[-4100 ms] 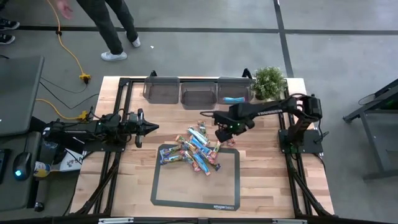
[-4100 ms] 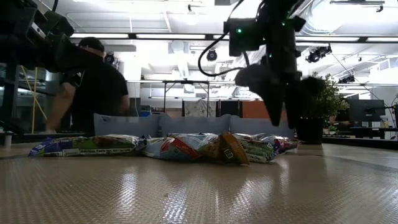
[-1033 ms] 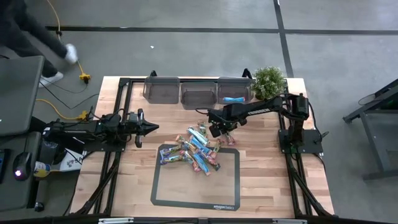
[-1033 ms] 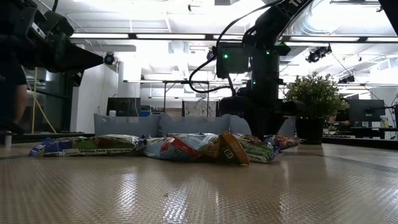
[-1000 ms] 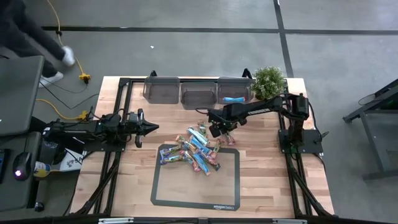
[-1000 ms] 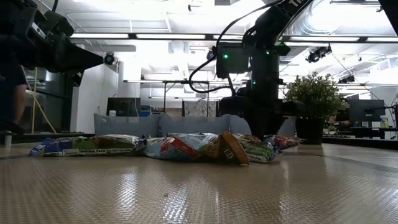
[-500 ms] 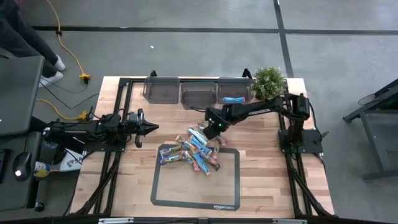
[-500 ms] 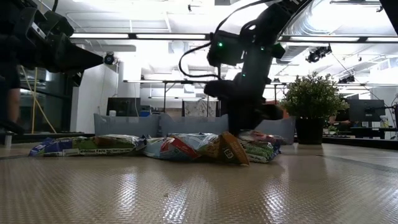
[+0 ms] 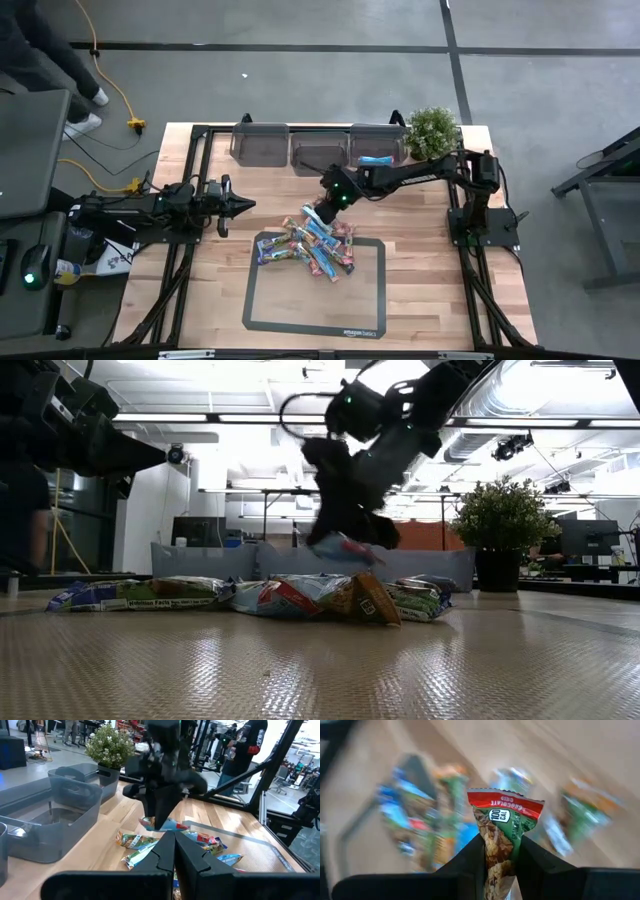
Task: Pick and place Granola Bars by type
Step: Put the red granola bar into the right black bin
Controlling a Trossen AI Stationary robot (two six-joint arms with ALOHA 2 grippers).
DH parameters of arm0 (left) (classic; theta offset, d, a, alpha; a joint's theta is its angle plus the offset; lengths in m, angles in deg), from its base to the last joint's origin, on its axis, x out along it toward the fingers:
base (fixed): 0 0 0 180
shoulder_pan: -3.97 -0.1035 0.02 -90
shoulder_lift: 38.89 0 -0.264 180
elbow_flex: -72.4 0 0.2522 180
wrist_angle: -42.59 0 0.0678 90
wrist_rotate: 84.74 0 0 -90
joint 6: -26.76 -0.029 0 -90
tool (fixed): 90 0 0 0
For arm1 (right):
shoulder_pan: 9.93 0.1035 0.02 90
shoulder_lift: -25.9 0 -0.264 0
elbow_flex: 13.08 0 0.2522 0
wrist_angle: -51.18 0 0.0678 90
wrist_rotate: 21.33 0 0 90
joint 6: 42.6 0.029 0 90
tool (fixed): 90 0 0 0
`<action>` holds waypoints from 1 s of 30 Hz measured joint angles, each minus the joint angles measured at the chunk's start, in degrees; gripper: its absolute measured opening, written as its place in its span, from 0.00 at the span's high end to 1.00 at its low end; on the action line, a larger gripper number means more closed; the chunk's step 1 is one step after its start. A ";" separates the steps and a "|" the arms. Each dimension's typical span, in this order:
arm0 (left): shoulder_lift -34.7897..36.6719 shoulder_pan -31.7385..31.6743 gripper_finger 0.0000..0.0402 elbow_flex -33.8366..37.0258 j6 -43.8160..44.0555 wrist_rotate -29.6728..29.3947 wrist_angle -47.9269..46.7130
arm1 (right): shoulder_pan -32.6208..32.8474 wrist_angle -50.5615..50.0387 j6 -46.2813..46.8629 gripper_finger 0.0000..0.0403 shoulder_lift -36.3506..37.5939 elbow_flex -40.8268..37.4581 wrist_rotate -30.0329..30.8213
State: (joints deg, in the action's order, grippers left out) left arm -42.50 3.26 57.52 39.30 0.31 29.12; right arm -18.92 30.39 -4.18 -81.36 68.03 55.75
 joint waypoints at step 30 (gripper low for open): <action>0.00 0.00 1.00 0.00 -0.02 -0.04 0.00 | -0.13 26.47 -31.00 0.82 23.68 0.11 27.86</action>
State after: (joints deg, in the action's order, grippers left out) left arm -42.50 3.26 57.52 39.28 0.27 29.12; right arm -19.06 56.86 -35.17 -57.67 68.14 83.61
